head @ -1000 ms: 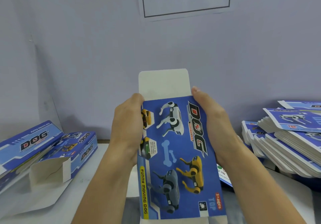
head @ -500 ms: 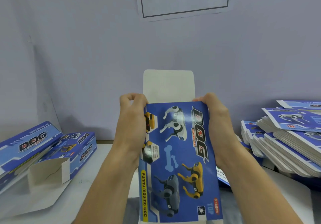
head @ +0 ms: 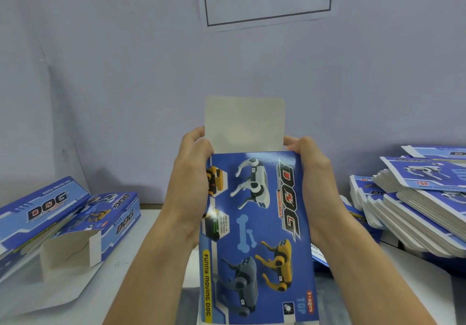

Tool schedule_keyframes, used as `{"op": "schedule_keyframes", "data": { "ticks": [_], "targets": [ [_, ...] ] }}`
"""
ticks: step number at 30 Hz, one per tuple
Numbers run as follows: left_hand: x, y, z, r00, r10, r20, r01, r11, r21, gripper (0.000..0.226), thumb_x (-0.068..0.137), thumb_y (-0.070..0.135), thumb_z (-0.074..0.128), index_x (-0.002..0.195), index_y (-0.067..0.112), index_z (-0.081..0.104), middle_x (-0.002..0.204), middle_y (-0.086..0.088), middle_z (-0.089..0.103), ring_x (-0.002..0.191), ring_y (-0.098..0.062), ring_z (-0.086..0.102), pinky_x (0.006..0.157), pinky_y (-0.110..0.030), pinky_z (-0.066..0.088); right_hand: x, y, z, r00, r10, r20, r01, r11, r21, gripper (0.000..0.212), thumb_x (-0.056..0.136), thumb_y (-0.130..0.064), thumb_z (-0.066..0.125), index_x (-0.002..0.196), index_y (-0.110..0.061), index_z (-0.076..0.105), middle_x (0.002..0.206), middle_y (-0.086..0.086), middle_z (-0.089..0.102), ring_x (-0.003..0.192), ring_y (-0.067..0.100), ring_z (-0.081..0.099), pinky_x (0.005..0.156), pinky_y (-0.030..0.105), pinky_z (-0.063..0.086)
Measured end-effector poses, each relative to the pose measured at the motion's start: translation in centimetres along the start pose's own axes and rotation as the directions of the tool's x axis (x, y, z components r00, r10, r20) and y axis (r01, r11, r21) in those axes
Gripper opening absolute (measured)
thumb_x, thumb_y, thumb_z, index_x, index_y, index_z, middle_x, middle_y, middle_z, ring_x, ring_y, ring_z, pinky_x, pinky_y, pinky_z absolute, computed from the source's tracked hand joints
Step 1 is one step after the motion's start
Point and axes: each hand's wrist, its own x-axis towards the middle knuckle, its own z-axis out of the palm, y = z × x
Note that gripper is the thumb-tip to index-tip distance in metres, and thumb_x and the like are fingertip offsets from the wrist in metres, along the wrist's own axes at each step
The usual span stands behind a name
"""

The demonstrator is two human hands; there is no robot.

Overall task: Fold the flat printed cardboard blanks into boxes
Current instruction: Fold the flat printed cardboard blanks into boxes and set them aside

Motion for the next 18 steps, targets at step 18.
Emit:
{"op": "schedule_keyframes", "data": {
  "ticks": [18],
  "targets": [
    [-0.04, -0.17, 0.19, 0.997, 0.032, -0.075, -0.033, 0.999, -0.006, 0.018, 0.100, 0.028, 0.047, 0.105, 0.017, 0.061, 0.076, 0.003, 0.056, 0.046, 0.001, 0.047, 0.044, -0.014, 0.043, -0.24, -0.66, -0.27, 0.990, 0.123, -0.075, -0.117, 0.990, 0.080, 0.055, 0.093, -0.033, 0.042, 0.038, -0.023, 0.038, 0.041, -0.002, 0.046, 0.033, 0.013, 0.045, 0.038, 0.022, 0.040]
  ]
}}
